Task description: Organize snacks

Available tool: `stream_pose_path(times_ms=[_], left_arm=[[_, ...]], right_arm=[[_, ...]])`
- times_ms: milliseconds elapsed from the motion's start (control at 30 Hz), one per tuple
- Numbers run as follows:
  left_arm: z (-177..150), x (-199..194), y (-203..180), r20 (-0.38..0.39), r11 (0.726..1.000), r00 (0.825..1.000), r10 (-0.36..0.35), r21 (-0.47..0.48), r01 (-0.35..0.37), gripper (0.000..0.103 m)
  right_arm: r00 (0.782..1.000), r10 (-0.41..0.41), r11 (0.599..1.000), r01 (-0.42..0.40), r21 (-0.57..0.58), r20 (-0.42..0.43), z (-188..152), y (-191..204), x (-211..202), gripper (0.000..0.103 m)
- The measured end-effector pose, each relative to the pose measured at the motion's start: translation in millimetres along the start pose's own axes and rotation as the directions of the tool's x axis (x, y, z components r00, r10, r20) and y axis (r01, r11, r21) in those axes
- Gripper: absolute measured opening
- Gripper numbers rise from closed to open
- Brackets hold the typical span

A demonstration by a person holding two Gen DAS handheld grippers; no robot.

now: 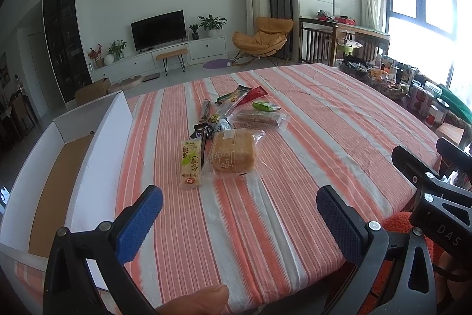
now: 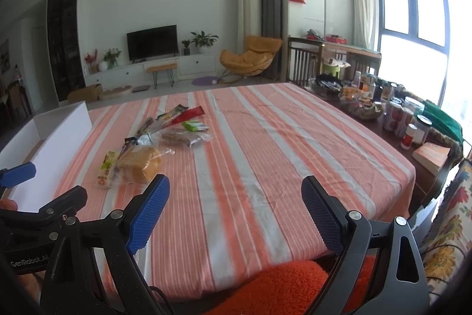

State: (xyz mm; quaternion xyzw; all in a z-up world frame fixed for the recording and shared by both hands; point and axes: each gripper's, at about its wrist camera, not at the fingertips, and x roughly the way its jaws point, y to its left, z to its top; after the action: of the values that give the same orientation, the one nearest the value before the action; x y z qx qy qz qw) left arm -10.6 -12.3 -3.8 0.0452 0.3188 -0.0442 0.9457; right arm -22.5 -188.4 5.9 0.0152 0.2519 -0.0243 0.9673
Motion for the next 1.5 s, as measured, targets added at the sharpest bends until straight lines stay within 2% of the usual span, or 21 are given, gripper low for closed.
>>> stream_pose_path(times_ms=[1500], left_arm=[[-2.8, 1.7, -0.9, -0.014, 1.000, 1.000, -0.021, -0.015, 0.021, 0.103]], right_arm=[[1.000, 0.004, 1.000, -0.004, 0.007, 0.014, -4.0, 5.5, 1.4, 0.093]])
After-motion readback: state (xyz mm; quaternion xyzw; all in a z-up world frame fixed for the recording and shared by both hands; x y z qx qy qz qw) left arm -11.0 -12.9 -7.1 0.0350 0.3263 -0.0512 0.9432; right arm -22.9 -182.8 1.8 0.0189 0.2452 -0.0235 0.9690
